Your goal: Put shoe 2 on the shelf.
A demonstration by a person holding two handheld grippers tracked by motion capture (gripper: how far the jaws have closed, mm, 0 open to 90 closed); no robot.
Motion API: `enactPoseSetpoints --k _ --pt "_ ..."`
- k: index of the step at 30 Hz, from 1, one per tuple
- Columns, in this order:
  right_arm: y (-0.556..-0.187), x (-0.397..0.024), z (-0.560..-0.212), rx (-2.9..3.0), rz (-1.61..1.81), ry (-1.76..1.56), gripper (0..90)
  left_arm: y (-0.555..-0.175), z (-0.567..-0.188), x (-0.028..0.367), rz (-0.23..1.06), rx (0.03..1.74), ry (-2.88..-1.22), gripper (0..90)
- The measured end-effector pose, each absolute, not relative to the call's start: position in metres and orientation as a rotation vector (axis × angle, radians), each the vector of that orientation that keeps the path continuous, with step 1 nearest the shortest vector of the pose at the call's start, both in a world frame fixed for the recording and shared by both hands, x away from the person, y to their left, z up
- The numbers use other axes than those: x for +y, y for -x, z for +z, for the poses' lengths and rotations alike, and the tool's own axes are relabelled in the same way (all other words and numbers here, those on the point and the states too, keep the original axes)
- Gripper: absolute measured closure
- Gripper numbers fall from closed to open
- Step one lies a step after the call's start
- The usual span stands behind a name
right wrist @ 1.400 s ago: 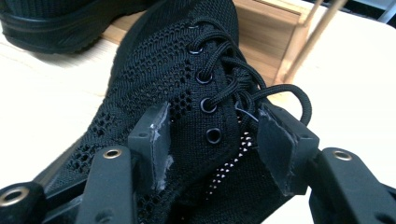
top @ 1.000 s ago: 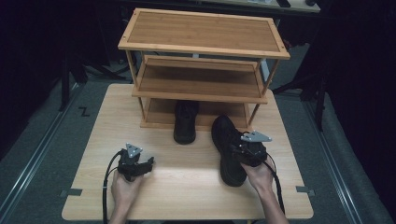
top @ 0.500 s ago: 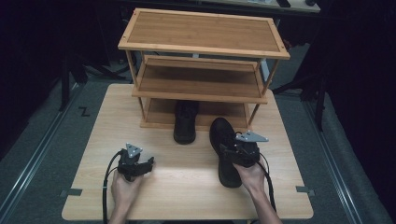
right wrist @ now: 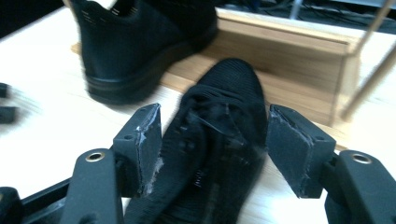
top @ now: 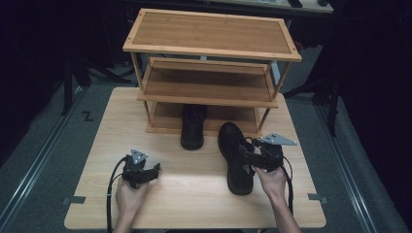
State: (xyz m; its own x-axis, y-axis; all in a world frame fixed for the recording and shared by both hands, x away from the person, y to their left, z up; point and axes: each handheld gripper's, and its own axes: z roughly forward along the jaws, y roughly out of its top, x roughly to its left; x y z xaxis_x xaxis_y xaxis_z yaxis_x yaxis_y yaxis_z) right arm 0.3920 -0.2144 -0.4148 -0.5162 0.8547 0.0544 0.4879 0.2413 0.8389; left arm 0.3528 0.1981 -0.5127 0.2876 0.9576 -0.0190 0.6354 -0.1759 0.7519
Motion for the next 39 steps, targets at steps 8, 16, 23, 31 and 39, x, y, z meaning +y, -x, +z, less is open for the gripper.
enactPoseSetpoints --k 8,16,23,31,39 --pt "-0.398 -0.224 -0.426 2.124 1.083 -1.274 47.1 -0.353 -0.513 0.198 0.626 1.425 -1.903 29.6" --pt "-0.404 -0.22 -0.435 2.191 1.059 -1.28 62.1 -0.353 -0.513 0.198 0.627 1.424 -1.907 29.6" --pt "-0.409 -0.211 -0.444 2.24 1.014 -1.303 79.0 -0.353 -0.513 0.198 0.627 1.424 -1.906 29.6" --pt "-0.408 -0.214 -0.446 2.188 1.044 -1.333 87.5 -0.353 -0.513 0.197 0.628 1.424 -1.907 29.5" --pt "-0.408 -0.212 -0.44 2.17 1.121 -1.321 88.1 -0.353 -0.513 0.196 0.628 1.418 -1.91 28.9"
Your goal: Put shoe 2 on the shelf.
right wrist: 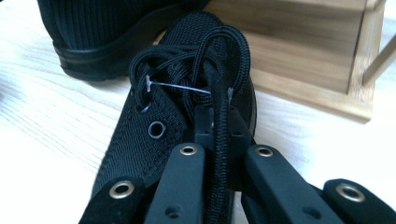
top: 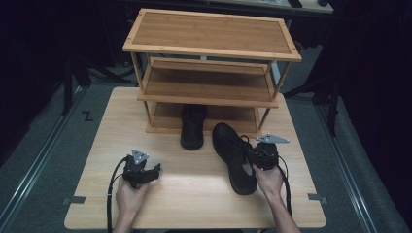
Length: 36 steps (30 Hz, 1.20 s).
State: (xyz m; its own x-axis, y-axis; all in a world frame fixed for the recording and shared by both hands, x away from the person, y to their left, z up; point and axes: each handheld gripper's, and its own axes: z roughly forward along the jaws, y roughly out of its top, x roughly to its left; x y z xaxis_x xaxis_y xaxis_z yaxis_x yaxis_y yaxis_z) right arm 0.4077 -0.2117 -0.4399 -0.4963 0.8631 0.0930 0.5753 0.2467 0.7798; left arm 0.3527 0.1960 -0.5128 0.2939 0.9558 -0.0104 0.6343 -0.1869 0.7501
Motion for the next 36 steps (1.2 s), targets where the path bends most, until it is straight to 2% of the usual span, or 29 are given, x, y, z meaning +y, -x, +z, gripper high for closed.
enactPoseSetpoints --k 16,36 --pt "-0.433 -0.201 -0.421 2.099 1.122 -1.324 88.1 -0.351 -0.513 0.195 0.619 1.401 -1.92 28.3" --pt "-0.486 -0.16 -0.407 1.974 1.071 -1.423 88.0 -0.351 -0.513 0.195 0.614 1.389 -1.928 28.3"
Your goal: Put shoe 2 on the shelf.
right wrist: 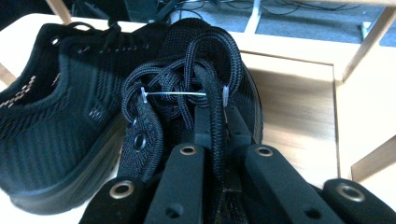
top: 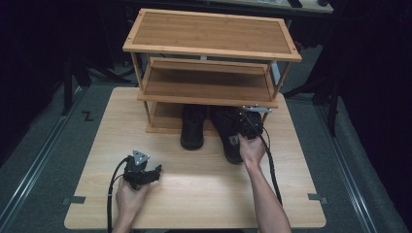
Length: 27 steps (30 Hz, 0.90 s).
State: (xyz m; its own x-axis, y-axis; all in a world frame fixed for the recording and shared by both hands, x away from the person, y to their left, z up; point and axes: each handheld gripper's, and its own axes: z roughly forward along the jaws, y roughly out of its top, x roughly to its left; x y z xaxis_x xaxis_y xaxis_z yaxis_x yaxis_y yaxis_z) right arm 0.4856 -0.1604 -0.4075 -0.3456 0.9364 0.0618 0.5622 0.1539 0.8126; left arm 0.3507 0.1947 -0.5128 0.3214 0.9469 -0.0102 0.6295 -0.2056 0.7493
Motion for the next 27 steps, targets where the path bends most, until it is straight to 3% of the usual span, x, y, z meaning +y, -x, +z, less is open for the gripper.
enactPoseSetpoints --k 27 --pt "-0.529 -0.12 -0.426 1.748 1.048 -1.609 88.0 -0.35 -0.513 0.193 0.606 1.368 -1.942 28.0"
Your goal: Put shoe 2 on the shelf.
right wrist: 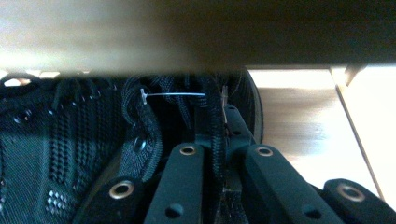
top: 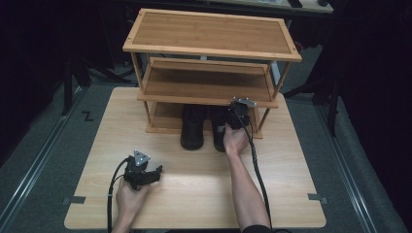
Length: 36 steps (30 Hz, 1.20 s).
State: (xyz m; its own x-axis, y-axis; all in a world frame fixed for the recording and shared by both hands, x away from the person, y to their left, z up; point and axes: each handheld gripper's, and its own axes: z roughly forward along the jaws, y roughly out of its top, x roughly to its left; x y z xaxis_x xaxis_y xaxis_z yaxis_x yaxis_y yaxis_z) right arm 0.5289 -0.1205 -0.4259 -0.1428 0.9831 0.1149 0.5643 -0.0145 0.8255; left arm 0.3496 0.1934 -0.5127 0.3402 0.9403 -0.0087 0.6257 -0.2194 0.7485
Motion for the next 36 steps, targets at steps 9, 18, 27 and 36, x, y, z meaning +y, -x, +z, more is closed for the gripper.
enactPoseSetpoints --k 9,18,27,36 --pt "-0.531 -0.107 -0.427 1.667 1.103 -1.637 87.7 -0.35 -0.513 0.193 0.606 1.368 -1.942 28.0" --pt "-0.533 -0.095 -0.426 1.712 1.033 -1.567 83.9 -0.35 -0.513 0.193 0.606 1.367 -1.943 28.0" --pt "-0.53 -0.091 -0.425 1.821 1.014 -1.503 74.6 -0.35 -0.513 0.193 0.605 1.368 -1.942 28.0" --pt "-0.532 -0.107 -0.424 1.868 0.991 -1.455 64.8 -0.35 -0.513 0.193 0.605 1.368 -1.942 28.1"
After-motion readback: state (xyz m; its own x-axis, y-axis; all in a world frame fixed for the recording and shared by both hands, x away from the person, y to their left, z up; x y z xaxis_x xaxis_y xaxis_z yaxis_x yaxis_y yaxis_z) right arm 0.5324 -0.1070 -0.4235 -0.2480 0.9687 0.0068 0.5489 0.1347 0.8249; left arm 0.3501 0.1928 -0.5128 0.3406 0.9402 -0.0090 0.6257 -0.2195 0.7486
